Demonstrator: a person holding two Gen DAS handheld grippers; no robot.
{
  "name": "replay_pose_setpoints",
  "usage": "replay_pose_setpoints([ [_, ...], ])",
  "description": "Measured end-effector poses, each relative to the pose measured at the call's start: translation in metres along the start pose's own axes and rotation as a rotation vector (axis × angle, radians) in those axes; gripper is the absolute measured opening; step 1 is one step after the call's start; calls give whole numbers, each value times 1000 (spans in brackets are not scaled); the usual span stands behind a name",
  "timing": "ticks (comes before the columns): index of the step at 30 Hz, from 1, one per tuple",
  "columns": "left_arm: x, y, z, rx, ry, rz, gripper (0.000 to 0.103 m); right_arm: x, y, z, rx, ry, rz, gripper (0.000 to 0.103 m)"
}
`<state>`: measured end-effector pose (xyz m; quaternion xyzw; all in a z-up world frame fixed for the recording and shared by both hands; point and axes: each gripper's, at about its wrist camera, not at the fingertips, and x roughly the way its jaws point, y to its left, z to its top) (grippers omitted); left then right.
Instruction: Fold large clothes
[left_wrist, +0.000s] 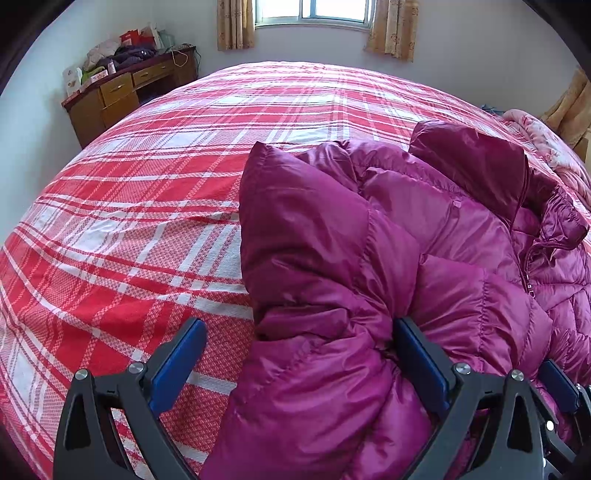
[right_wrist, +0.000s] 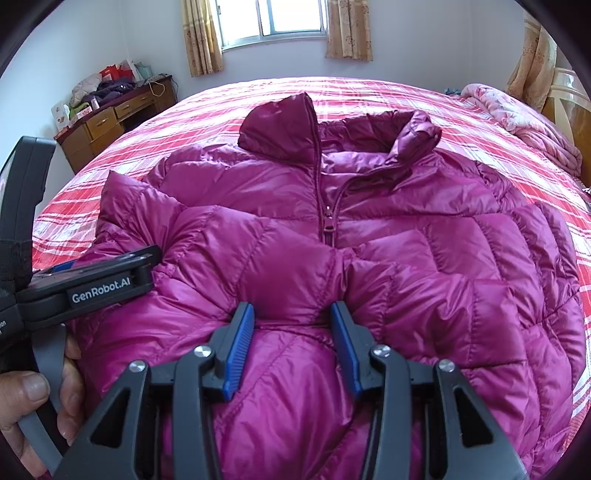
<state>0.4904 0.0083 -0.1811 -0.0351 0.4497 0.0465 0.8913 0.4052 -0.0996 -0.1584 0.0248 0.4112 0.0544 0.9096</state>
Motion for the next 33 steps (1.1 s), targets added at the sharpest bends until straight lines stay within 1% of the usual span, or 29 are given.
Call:
replay_pose_setpoints([
  [3,-5,0,1,16,25,-2,101,0,2,3,-30,17,1,47],
  [4,-11,0,3,35,27,-5,101,-2,1,4,-42,23,9,47],
  [6,-26,0,6,61,-1,-7,101,-5,-4,4,-35,25,42,49],
  [10,-55,2,23,37,-70,-78,101,-15,-13,12,-24,32,94,54],
  [12,-59,-4,32,43,-78,-106,101,-25,-17,18,-26,9,99,56],
  [13,-58,-11,37,60,-82,-108,101,-30,-20,22,-28,-4,96,57],
  [15,-53,-22,45,88,-89,-94,101,-37,-28,31,-22,-14,92,64],
  [16,-51,-26,50,95,-87,-92,101,-38,-33,35,-19,-13,84,66],
  [18,-43,-36,59,102,-77,-98,101,-39,-46,45,-12,-22,57,66],
  [20,-35,-43,68,92,-67,-122,101,-39,-59,54,-3,-36,21,66],
  [23,-29,-50,82,77,-69,-147,101,-39,-82,69,26,-55,-7,66],
  [26,-23,-56,105,47,-75,-173,101,-36,-94,83,29,-74,-35,66],
  [30,-14,-66,136,8,-86,-208,101,-27,-103,105,26,-86,-61,70],
  [31,-10,-72,141,12,-79,-209,101,-25,-102,109,16,-82,-69,70],
  [33,4,-88,154,40,-45,-177,101,-16,-99,121,-7,-68,-71,72],
])
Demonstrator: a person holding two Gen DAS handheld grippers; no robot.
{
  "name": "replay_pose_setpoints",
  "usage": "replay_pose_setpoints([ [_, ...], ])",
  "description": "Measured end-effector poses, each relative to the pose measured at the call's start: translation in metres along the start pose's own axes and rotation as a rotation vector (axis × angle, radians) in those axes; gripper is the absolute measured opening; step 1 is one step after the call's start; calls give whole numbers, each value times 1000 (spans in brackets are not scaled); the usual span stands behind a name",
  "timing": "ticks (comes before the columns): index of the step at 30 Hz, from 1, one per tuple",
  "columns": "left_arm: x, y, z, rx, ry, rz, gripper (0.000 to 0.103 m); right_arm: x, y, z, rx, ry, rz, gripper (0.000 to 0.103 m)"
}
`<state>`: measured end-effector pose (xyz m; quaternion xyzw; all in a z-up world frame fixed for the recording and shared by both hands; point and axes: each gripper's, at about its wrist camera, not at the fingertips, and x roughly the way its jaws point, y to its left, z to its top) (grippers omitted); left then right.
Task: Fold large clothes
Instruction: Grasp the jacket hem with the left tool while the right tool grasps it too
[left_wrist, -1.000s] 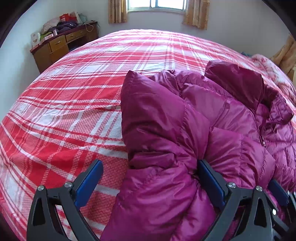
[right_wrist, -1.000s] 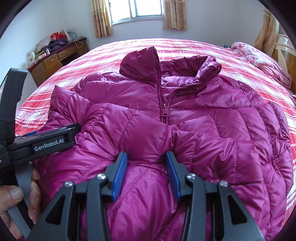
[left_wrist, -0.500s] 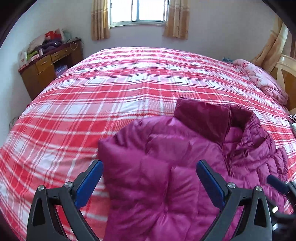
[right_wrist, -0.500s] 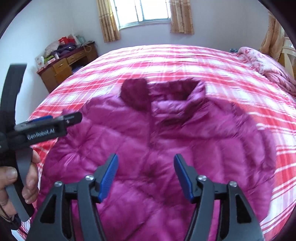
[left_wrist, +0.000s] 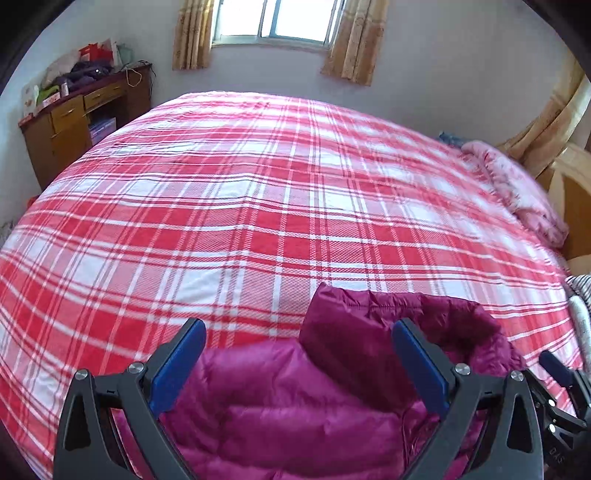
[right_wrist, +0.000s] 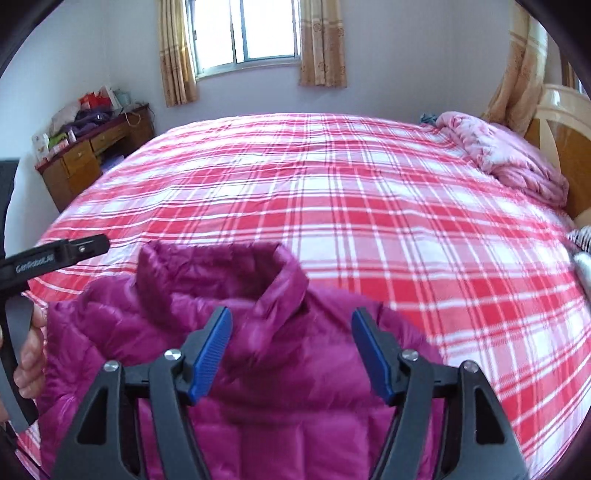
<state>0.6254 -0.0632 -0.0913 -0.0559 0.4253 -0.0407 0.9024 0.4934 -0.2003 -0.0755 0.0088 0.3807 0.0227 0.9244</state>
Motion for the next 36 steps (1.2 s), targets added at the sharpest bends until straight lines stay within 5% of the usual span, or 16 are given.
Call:
replay_pose_setpoints([
  [5,32,-29,15,88,61,59,101,24,-1,19,-36,33,-32,73],
  [13,46,-30,1,139,111,1,101,55,-2,24,-85,108,-46,73],
  [18,45,-16,-14,126,130,-31,97,59,-3,10,-90,152,-30,23],
  [21,37,-9,-20,129,132,-59,80,50,-4,3,-96,128,-39,16],
  [25,28,-11,-30,184,150,-125,25,36,-5,-3,-103,94,-30,14],
  [26,27,-12,-32,195,152,-133,18,35,-5,-4,-105,92,-31,14],
  [36,19,10,-64,209,171,-109,8,38,-29,-33,-78,115,-44,11],
])
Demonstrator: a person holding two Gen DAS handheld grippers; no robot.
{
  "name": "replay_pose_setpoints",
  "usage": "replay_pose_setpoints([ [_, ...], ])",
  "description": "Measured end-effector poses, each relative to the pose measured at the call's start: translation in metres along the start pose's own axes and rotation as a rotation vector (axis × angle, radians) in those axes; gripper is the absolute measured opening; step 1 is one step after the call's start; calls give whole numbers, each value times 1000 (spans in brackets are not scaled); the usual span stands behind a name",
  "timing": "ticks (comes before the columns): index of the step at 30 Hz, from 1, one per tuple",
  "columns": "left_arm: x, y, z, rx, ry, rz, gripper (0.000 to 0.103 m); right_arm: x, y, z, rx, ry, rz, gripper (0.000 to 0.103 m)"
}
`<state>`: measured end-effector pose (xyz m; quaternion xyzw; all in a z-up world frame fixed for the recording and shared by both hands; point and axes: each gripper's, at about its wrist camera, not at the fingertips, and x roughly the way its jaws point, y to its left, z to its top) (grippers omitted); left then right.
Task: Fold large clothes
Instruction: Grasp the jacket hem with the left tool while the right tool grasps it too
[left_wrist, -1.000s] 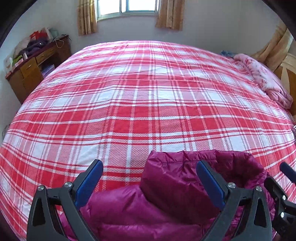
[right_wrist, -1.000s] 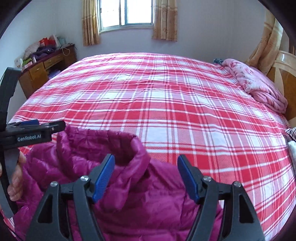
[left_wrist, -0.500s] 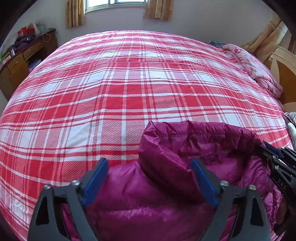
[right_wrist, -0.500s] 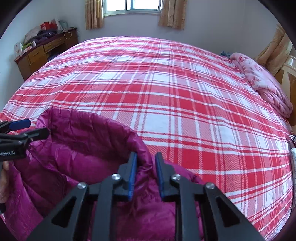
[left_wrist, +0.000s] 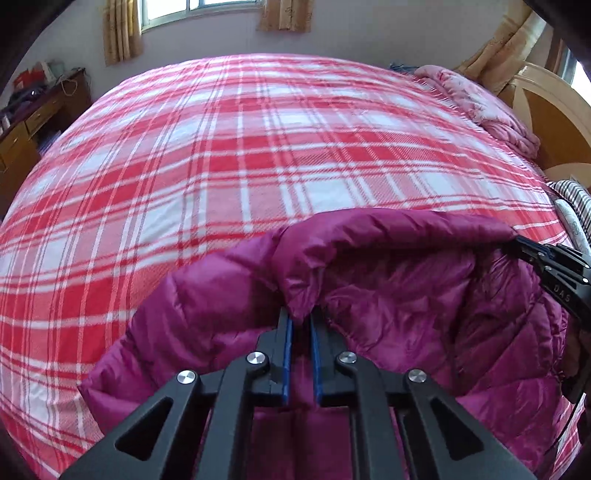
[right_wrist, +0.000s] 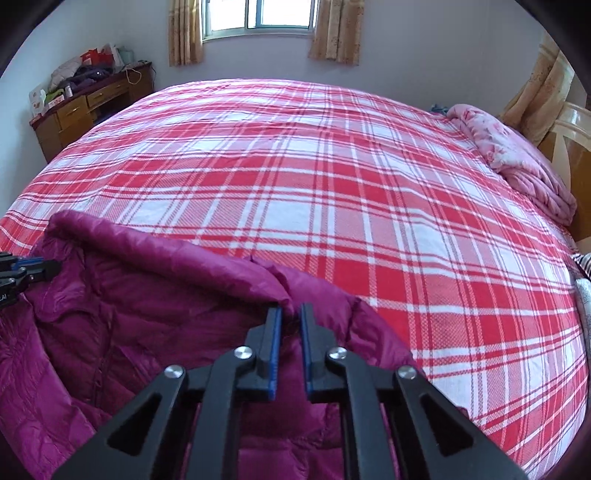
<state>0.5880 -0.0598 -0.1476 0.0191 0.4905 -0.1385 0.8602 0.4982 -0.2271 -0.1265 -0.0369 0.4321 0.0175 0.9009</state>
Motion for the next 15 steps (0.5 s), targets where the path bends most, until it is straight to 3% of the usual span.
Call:
replay_pose_setpoints([
  [4,-1,7,-12,-14,0,-3,6,7,-2,-15,-4,-2,-7,11],
  [9,-39,13,-9,-112,-110,-44,6,11,-4,-25,11,-40,-9,11],
  [12,-59,8,1,-107,-206,29,7,11,-4,-27,15,-54,-9,11],
  [13,-63,5,6,-109,-230,41,11,12,-4,-27,17,-55,-7,11],
  [15,-62,-3,21,-123,-238,37,44,12,-4,-28,20,-57,-3,11],
])
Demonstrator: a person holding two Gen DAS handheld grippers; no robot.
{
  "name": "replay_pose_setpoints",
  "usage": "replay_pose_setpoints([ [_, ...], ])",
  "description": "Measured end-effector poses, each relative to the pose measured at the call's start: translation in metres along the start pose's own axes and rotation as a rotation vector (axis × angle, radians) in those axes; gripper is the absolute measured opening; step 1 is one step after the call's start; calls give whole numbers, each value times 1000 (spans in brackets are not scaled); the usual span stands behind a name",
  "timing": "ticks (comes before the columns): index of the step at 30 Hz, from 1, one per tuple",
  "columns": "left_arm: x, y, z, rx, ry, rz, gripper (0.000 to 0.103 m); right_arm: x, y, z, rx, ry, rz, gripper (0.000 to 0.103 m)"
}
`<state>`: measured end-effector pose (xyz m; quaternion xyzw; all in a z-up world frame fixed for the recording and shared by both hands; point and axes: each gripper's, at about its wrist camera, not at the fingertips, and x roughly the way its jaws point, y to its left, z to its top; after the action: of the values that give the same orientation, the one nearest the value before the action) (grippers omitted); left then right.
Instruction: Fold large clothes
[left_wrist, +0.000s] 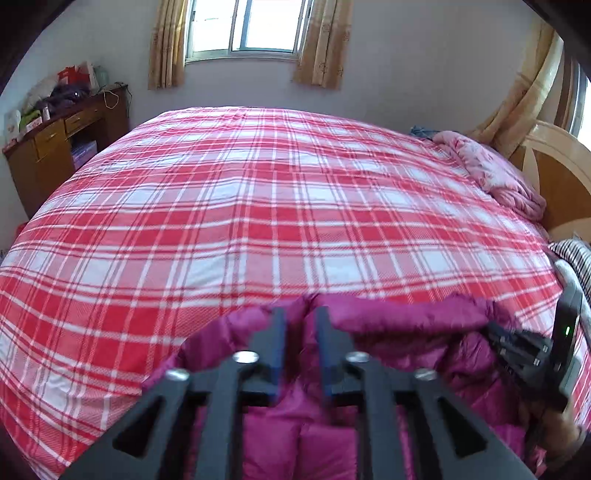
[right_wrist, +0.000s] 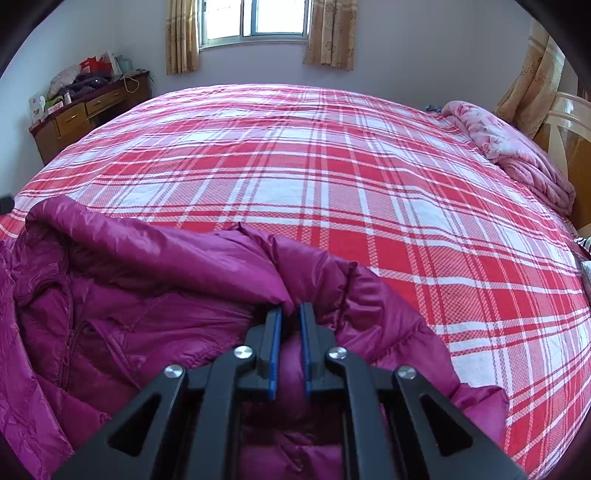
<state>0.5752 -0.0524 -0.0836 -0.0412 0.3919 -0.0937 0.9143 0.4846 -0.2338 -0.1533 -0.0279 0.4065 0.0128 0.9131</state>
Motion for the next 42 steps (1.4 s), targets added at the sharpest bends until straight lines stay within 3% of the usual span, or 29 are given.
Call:
replay_pose_setpoints([
  [1,3,-4,5,-14,-12,6,74,0,0,0,2,0,4,11],
  [2,4,-9,9,-30,-46,21,86,1,-1,-1,5,1,8,11],
  [4,9,-21,15,-31,-83,22,86,2,-2,-2,11,0,16,11],
  [6,23,-37,20,-25,-51,-1,86,1,-4,-3,22,-5,30,11],
  [11,46,-68,15,80,-34,90,86,0,-8,-6,48,-16,62,11],
  [17,67,-54,-16,70,77,133,86,0,-13,-7,70,-22,90,11],
  [22,85,-41,-37,21,153,123,86,-5,-15,-7,72,-24,115,14],
  [25,83,-42,-38,26,142,123,86,-27,-29,-7,159,-44,152,24],
  [27,82,-43,-38,28,138,113,86,-45,-33,-5,205,-87,148,48],
  [30,84,-43,-39,32,137,113,86,-62,-25,12,234,-119,114,50],
  [32,84,-43,-39,37,135,118,86,-57,-12,26,230,-112,162,50],
  [35,84,-43,-42,53,116,122,86,-34,16,41,150,-71,159,50],
  [38,88,-40,-43,50,117,111,86,-4,32,33,104,-3,156,48],
  [42,93,-40,-43,54,120,110,87,9,31,18,114,11,164,47],
])
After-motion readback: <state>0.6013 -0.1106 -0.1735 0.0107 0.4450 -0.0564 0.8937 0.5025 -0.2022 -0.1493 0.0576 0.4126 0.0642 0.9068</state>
